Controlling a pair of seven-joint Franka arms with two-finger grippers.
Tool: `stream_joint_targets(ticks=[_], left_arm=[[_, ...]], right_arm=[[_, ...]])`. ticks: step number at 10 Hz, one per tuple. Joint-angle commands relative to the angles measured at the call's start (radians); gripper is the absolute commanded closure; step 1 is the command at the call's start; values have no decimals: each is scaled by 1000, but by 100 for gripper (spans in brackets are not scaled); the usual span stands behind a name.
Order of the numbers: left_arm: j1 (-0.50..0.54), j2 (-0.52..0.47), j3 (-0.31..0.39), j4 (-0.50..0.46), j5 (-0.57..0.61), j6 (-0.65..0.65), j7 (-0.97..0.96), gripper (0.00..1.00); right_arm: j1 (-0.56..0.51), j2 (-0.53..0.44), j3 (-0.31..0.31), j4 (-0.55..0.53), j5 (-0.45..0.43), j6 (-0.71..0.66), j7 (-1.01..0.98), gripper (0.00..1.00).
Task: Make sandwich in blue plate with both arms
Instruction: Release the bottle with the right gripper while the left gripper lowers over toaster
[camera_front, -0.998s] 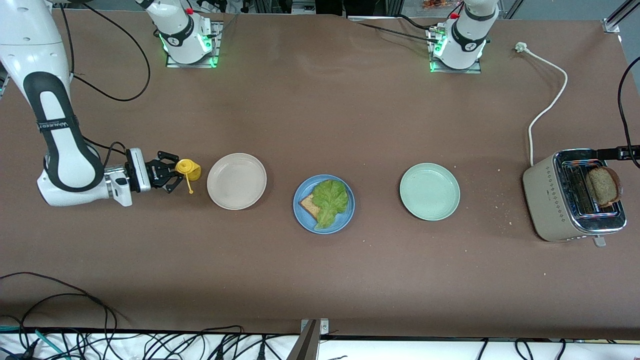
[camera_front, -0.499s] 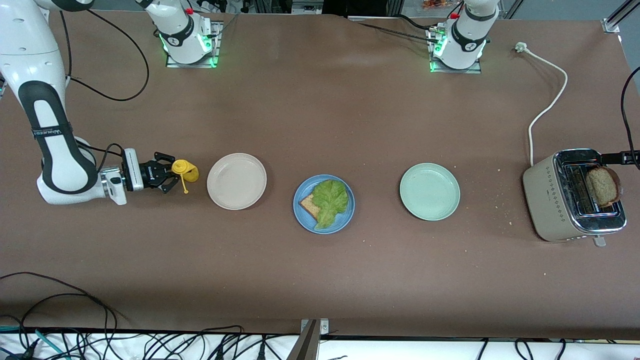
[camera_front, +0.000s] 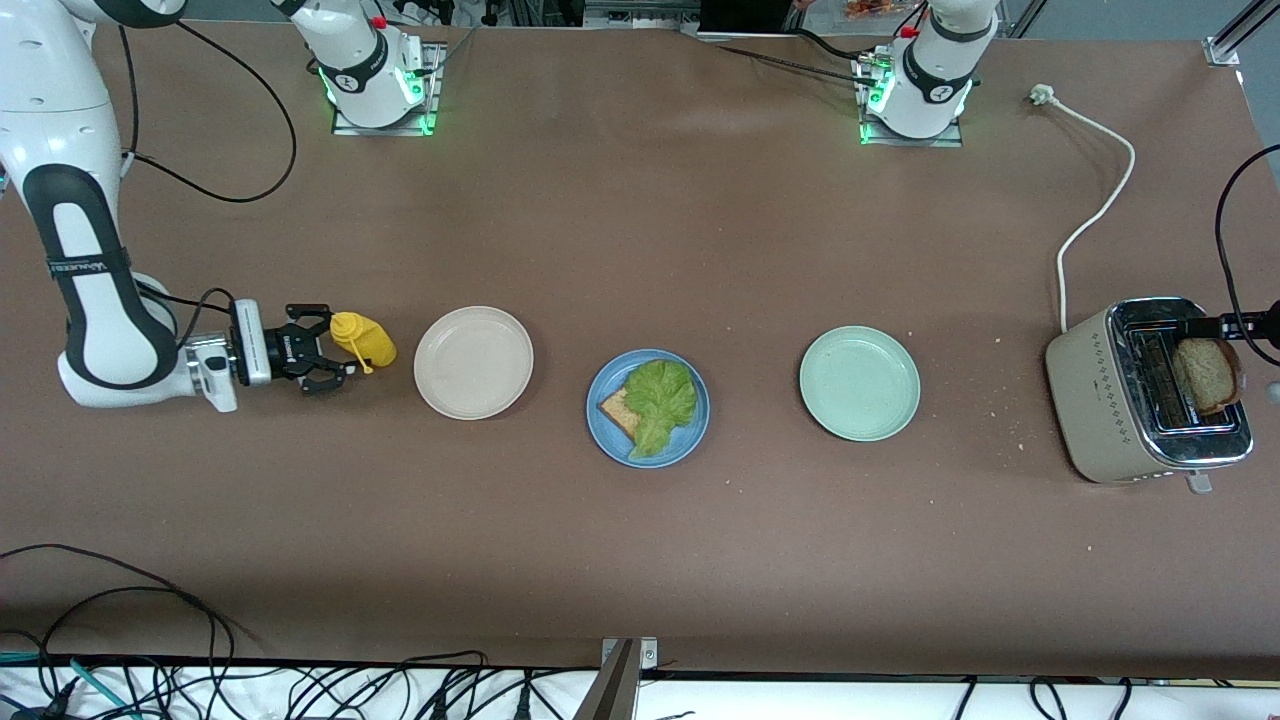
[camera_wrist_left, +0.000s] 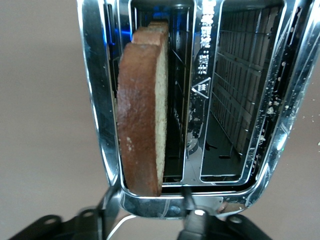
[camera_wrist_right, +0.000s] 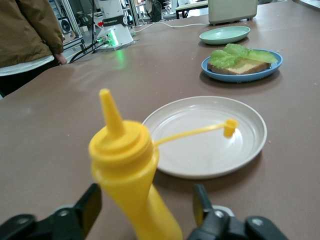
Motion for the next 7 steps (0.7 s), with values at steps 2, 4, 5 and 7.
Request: stream_joint_targets(ticks=[2, 4, 5, 7], left_arm=[[11, 7, -7, 29, -21, -3, 18, 81], [11, 5, -7, 56, -15, -4, 19, 100], [10, 5, -9, 56, -15, -4, 19, 100], [10, 2, -10, 59, -13, -4, 19, 100]], right_arm=[[-4, -49, -112, 4, -35, -44, 44, 0], [-1, -100, -136, 1, -58, -74, 259, 0], [0, -141, -136, 1, -91, -73, 399, 0], [26, -216, -136, 2, -151, -64, 669, 0]])
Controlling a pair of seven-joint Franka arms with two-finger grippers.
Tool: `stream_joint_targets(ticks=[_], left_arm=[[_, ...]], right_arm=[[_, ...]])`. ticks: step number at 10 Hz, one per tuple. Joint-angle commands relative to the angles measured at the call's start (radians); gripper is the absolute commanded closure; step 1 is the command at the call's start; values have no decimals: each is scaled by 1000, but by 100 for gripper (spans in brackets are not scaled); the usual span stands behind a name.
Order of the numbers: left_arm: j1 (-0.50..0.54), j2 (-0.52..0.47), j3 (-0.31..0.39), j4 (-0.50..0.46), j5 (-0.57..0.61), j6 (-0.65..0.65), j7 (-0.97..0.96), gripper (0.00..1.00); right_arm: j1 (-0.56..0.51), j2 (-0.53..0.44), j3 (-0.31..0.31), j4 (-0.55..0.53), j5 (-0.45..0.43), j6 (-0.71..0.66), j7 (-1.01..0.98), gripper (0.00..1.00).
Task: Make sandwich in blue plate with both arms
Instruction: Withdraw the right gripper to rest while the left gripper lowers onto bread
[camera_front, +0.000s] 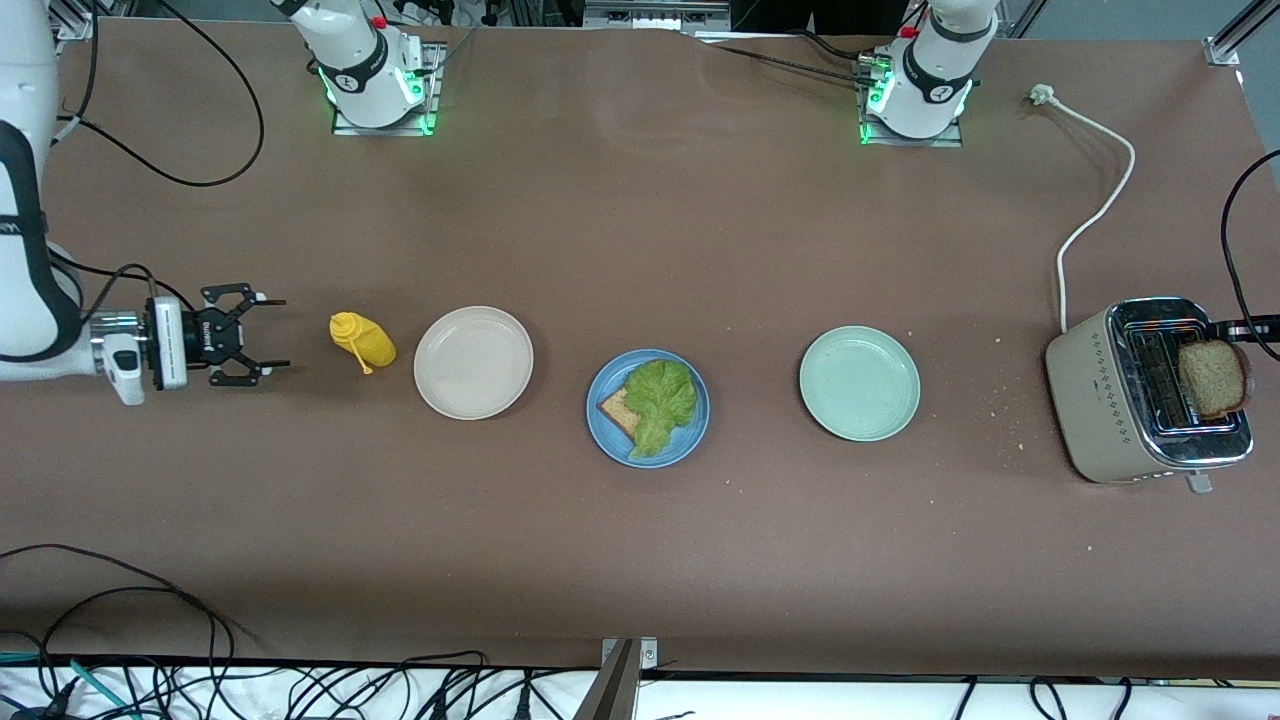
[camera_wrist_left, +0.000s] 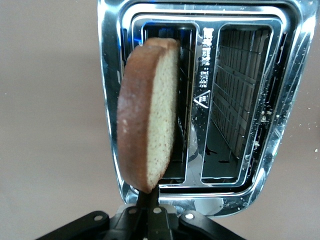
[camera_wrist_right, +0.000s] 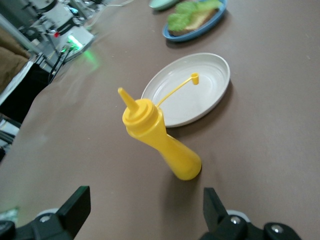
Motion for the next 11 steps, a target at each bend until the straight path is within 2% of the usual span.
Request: stream_joint_targets(ticks=[1, 5, 8, 10, 11], left_arm=[[8, 1, -7, 22, -13, -5, 21, 100], [0, -62, -22, 59, -19, -34, 38, 100], [0, -116, -47, 61, -20, -62, 38, 100], [-2, -108, -51, 59, -11, -58, 44, 100], [0, -86, -51, 62, -14, -46, 48, 100]], right_arm=[[46, -121, -3, -13, -97, -1, 385, 0], [150, -234, -3, -23, -334, 74, 889, 0], [201, -323, -3, -49, -476, 75, 1246, 0], [260, -400, -3, -56, -594, 65, 1508, 0], [286, -426, -3, -62, -614, 64, 1607, 0]])
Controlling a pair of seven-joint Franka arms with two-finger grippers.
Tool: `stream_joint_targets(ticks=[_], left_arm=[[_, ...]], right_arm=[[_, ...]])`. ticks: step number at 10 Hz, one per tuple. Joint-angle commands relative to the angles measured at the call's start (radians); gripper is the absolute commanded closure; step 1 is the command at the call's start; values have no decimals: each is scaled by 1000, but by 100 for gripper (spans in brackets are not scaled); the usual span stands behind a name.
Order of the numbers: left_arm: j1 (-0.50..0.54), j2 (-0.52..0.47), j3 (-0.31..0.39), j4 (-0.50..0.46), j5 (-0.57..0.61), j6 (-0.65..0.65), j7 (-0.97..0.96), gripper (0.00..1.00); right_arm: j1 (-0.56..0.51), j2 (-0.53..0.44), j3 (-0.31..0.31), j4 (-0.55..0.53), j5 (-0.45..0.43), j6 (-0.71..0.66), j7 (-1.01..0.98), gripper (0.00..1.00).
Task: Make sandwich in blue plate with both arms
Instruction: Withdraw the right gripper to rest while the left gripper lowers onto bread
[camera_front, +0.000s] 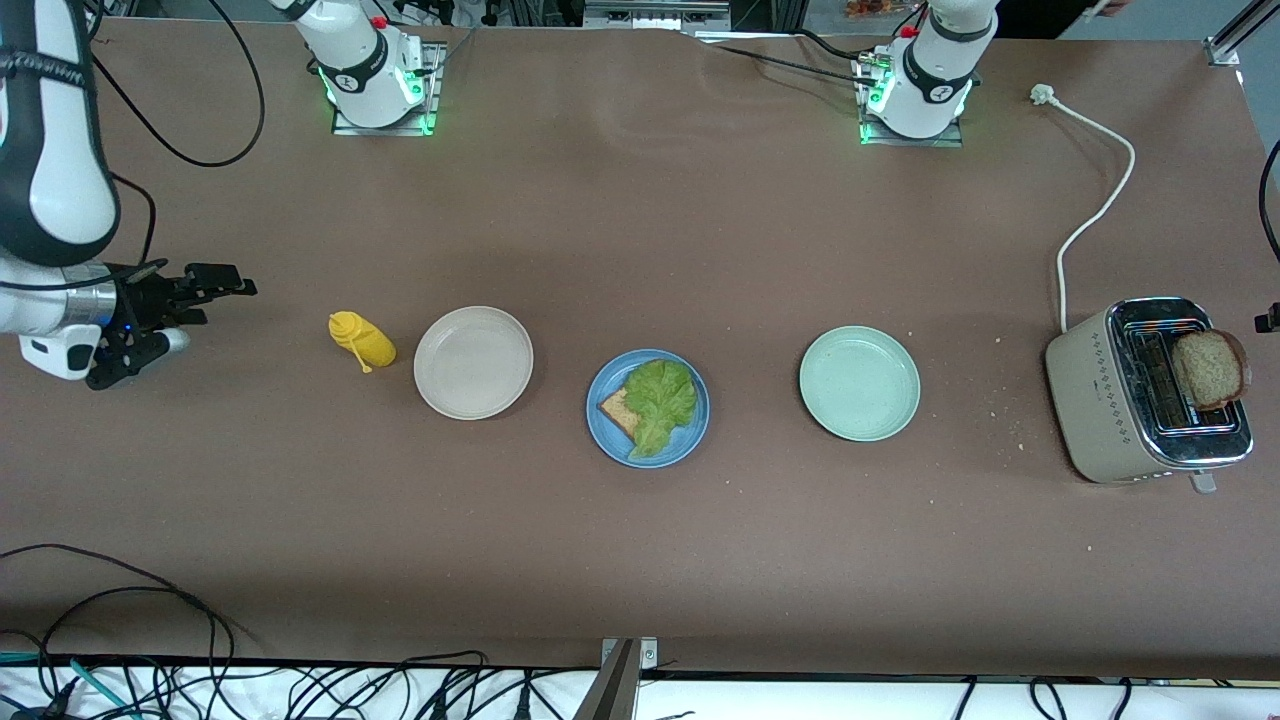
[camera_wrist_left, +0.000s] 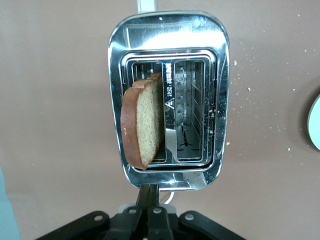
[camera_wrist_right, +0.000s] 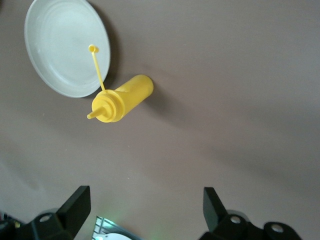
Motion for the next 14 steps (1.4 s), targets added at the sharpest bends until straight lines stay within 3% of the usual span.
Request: stream_joint_targets(ticks=[1, 2, 3, 4, 9, 14], left_arm=[[4, 39, 2, 22, -16, 44, 32, 100], [5, 45, 2, 30, -19, 54, 31, 100], [5, 44, 2, 32, -22, 54, 25, 47], [5, 42, 2, 32, -22, 54, 29, 5], [25, 45, 4, 1, -17, 40, 32, 2], [47, 103, 7, -39, -17, 40, 31, 4]], right_arm=[[94, -128, -5, -54, -119, 1, 337, 0], [128, -160, -5, -54, -137, 1, 455, 0], [139, -192, -5, -53, -139, 8, 529, 0], [143, -220, -5, -48, -145, 15, 548, 0], [163, -245, -13, 145, -132, -14, 530, 0], [159, -234, -16, 162, -139, -80, 542, 0]])
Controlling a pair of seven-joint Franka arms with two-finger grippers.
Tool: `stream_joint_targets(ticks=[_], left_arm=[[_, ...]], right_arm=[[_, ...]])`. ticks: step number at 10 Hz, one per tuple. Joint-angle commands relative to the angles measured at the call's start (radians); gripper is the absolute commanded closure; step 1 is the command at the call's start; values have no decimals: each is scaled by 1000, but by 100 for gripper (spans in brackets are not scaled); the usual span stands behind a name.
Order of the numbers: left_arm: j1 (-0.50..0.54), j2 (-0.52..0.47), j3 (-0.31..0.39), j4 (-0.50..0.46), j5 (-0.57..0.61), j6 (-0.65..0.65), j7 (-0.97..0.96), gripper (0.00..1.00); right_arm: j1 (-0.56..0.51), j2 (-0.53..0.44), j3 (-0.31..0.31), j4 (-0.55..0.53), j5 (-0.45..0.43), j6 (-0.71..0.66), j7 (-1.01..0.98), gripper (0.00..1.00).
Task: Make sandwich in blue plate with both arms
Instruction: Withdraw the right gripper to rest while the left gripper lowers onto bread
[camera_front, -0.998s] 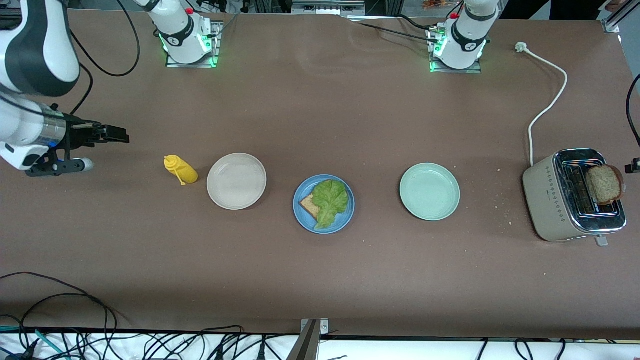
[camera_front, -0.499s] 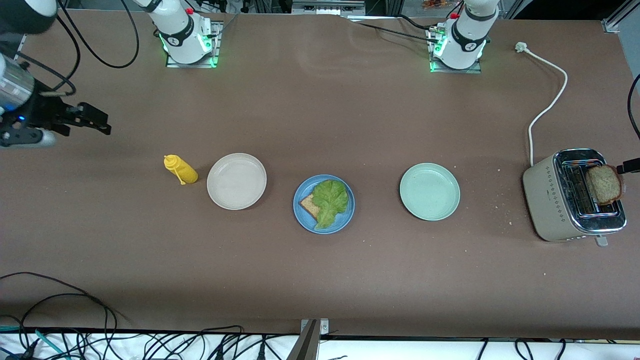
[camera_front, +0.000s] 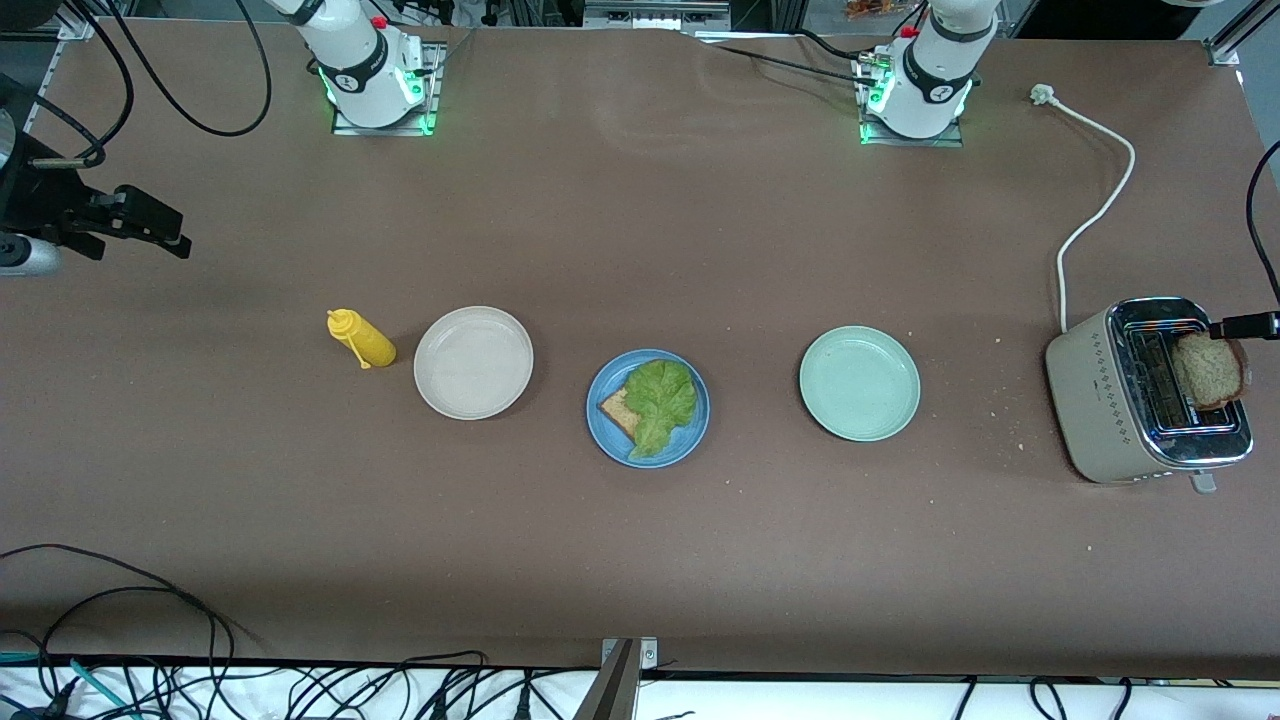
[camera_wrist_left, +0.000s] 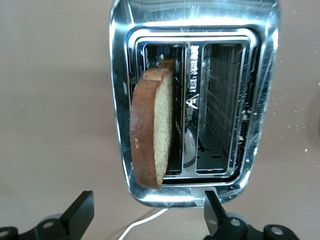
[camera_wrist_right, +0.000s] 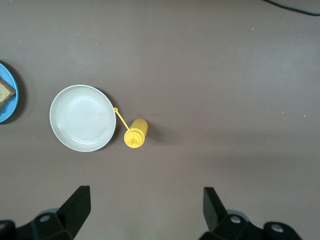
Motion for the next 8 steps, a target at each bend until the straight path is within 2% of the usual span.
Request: stream_joint_targets(ticks=[1, 4, 5, 6, 7, 8], left_arm=[[7, 44, -4, 2, -17, -5, 24, 6], [-8, 66, -5, 13, -19, 2, 24, 9], [-8, 67, -7, 16, -17, 3, 26, 14], [-8, 68, -7, 19, -17, 3, 29, 23], [-8, 68, -7, 22, -19, 2, 44, 36], [-8, 63, -10, 37, -20, 3, 70, 42]], right_arm=[[0, 15, -1, 31, -15, -35, 15, 0], [-7, 18, -16, 35, -17, -41, 12, 0], [-8, 15, -25, 43, -17, -76, 10, 0], [-7, 18, -51, 57, -8, -83, 0, 0], [-8, 19, -54, 58, -6, -81, 0, 0], [-7, 19, -53, 58, -8, -81, 1, 0]])
